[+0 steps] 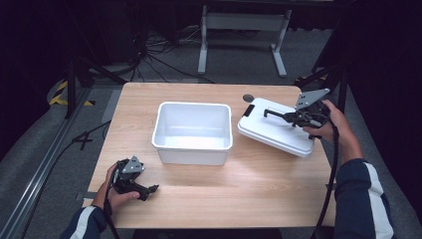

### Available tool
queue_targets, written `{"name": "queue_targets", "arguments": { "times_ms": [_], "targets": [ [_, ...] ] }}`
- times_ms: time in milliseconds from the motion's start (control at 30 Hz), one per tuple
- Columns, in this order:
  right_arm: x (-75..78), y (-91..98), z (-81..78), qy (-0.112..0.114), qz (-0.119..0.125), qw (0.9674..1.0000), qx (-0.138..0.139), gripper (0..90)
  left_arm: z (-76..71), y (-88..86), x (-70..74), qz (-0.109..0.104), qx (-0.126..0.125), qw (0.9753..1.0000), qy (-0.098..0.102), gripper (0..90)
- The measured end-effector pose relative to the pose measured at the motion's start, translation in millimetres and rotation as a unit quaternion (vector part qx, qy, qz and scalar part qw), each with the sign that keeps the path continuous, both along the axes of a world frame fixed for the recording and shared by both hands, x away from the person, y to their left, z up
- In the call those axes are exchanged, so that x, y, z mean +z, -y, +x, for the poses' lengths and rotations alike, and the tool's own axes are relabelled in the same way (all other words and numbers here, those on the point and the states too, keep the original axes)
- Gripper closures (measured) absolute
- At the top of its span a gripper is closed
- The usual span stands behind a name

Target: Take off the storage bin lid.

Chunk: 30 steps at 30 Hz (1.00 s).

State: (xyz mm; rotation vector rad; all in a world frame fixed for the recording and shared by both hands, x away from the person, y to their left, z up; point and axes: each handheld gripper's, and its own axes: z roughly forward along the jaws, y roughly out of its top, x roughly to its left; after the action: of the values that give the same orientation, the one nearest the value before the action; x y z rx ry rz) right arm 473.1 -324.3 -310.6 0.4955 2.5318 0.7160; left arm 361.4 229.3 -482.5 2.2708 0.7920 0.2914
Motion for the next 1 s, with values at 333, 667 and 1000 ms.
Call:
{"name": "queue_targets", "arguments": {
  "times_ms": [333, 667, 1000],
  "targets": [
    [-30.3, -1.2, 13.0, -0.019, 0.012, 0.9997, -0.011, 84.8, 0.1, -0.1, 0.0, 0.0, -0.001, 1.0, 0.0, 0.8],
    [-56.8, 0.1, 19.0, -0.031, 0.016, 0.9992, -0.018, 84.8, 0.1, -0.1, 0.0, 0.001, -0.001, 1.0, 0.001, 0.8],
    [-71.0, -1.8, 21.0, -0.045, 0.017, 0.9985, -0.024, 84.8, 0.0, 0.0, 0.0, 0.0, 0.0, 1.0, 0.0, 0.7]
  ]
}}
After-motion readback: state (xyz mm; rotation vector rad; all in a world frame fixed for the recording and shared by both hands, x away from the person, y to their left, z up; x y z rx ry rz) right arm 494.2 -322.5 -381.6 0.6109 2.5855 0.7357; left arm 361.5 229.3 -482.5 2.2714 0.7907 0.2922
